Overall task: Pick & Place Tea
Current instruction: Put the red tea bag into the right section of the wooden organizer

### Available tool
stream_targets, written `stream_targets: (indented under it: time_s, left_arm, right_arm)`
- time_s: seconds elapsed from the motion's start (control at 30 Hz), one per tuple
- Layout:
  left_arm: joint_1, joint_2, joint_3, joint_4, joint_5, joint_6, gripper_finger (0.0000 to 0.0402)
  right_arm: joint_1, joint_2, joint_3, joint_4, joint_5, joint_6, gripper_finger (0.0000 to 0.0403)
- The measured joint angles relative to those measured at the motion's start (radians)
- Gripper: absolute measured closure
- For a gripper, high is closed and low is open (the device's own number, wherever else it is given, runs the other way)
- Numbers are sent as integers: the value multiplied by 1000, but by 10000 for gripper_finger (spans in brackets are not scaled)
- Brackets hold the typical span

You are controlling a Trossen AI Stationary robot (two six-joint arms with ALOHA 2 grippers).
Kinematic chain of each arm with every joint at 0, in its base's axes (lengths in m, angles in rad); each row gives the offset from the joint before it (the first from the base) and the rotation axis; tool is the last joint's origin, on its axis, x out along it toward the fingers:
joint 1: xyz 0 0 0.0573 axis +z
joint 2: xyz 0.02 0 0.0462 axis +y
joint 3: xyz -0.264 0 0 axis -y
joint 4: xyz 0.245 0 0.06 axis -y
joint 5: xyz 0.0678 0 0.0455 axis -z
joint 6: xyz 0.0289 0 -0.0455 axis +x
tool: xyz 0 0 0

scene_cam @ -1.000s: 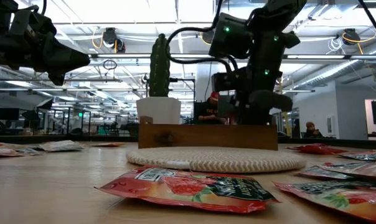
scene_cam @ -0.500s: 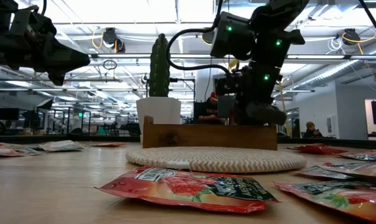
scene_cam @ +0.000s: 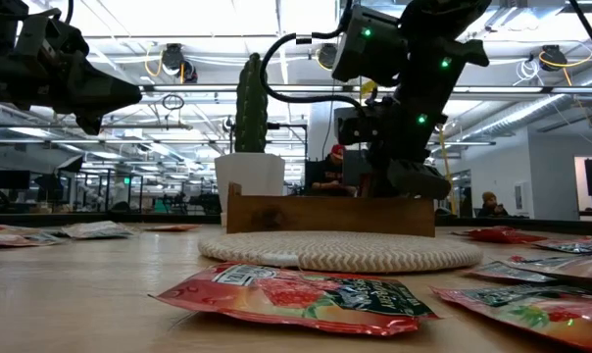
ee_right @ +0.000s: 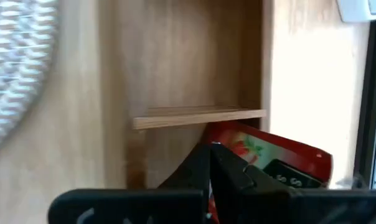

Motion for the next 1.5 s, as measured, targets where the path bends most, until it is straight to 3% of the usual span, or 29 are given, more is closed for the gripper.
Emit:
stream_targets:
  time_s: [0.2,0.37,0.63,0.77,0.9,1.13,1.3,1.5]
  left_arm:
    - [0,0,0,0,0,0,350]
    - [0,0,0,0,0,0,350]
    - [0,0,0,0,0,0,350]
    - [0,0,0,0,0,0,350]
    - [0,0,0,0,0,0,350]
    - [0,0,0,0,0,0,350]
    - [0,0,0,0,0,0,350]
    - [0,0,0,0,0,0,350]
  right_arm:
    - [32,-18,0,-8,1,-4,403]
    - [66,-113,0,-78,58,59,403]
    - [58,-357,-90,-316,150,383,399]
    - [-44,-463,-182,-319,-50,463,358]
    - [-189,-502,-230,-317,-258,537,281]
    - [-405,-465,-254,-317,-365,575,167]
    - [-482,-401,-254,-319,-424,624,145]
    - [-484,-309,-254,-323,-475,673,148]
